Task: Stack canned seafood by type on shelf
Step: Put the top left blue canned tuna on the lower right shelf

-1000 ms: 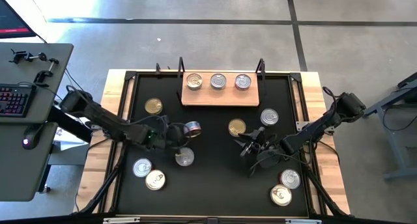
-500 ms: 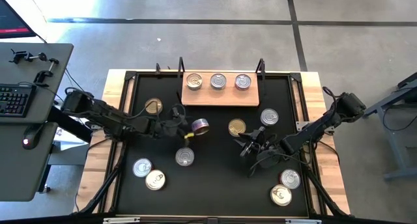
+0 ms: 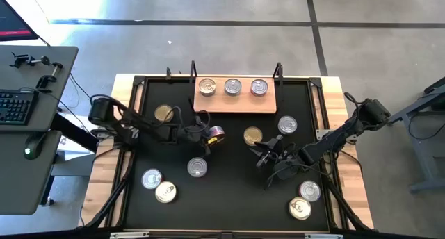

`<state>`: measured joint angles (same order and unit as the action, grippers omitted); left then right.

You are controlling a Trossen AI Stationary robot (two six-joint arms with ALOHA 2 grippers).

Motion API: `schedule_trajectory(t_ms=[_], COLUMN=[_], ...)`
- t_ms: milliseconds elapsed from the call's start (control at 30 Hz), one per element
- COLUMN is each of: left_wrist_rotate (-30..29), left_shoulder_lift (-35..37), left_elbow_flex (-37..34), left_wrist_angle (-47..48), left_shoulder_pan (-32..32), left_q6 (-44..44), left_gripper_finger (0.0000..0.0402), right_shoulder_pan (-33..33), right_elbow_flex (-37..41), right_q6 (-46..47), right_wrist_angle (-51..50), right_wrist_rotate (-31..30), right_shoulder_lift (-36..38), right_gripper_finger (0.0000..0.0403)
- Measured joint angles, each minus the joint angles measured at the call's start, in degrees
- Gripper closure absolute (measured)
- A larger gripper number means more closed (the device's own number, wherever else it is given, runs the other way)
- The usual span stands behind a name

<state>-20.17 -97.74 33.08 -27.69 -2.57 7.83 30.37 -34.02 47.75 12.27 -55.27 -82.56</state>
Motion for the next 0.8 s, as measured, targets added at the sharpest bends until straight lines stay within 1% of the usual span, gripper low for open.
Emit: schedule_trajectory(t_ms=[67,133,200,267,300,400,467,533,700,733,800], left_wrist_rotate=[0.9,2.27,4.14,6.67,8.17,12.49,15.97,21.92,41.11,44.73,51.21], left_shoulder_lift=[-0.94,-1.05,-0.57,0.65,1.49,4.45,7.01,9.85,15.96,16.85,18.3], left_elbow_flex=[0.72,1.15,1.27,1.27,1.27,1.25,1.25,1.27,1.27,1.27,1.29], left_wrist_angle=[0.05,0.05,0.1,0.74,1.35,2.65,2.53,2.1,0.08,-0.72,-1.49], left_shoulder_pan=[-0.15,-0.4,-0.71,-0.83,-0.83,-0.5,0.25,1.56,6.79,7.93,9.93], left_q6=[-0.47,-0.51,-0.51,-0.51,-0.43,1.61,4.25,7.44,16.89,18.97,22.85], left_gripper_finger=[0.0108,0.0136,0.0176,0.0226,0.0235,0.0233,0.0233,0.0233,0.0233,0.0233,0.0233], right_shoulder_pan=[0.0,0.07,0.61,1.41,1.91,2.87,3.02,2.56,1.08,0.92,0.68], right_elbow_flex=[0.0,0.0,0.0,-0.02,-0.02,-0.02,-0.28,-1.6,-7.47,-9.12,-12.49], right_q6=[-0.2,-1.24,-3.8,-9.13,-12.93,-23.98,-30.18,-37.7,-62.8,-67.05,-75.03], right_wrist_angle=[0.0,0.2,1.85,6.38,9.15,20.43,26.48,27.9,27.8,27.89,27.57], right_wrist_rotate=[0.07,0.57,1.11,1.97,2.7,6.53,10.22,14.44,27.84,29.76,30.62], right_shoulder_lift=[0.0,0.0,-0.04,-0.73,-1.37,-4.26,-6.59,-9.0,-14.32,-15.16,-16.33], right_gripper_finger=[0.022,0.022,0.022,0.022,0.022,0.022,0.022,0.022,0.022,0.022,0.022])
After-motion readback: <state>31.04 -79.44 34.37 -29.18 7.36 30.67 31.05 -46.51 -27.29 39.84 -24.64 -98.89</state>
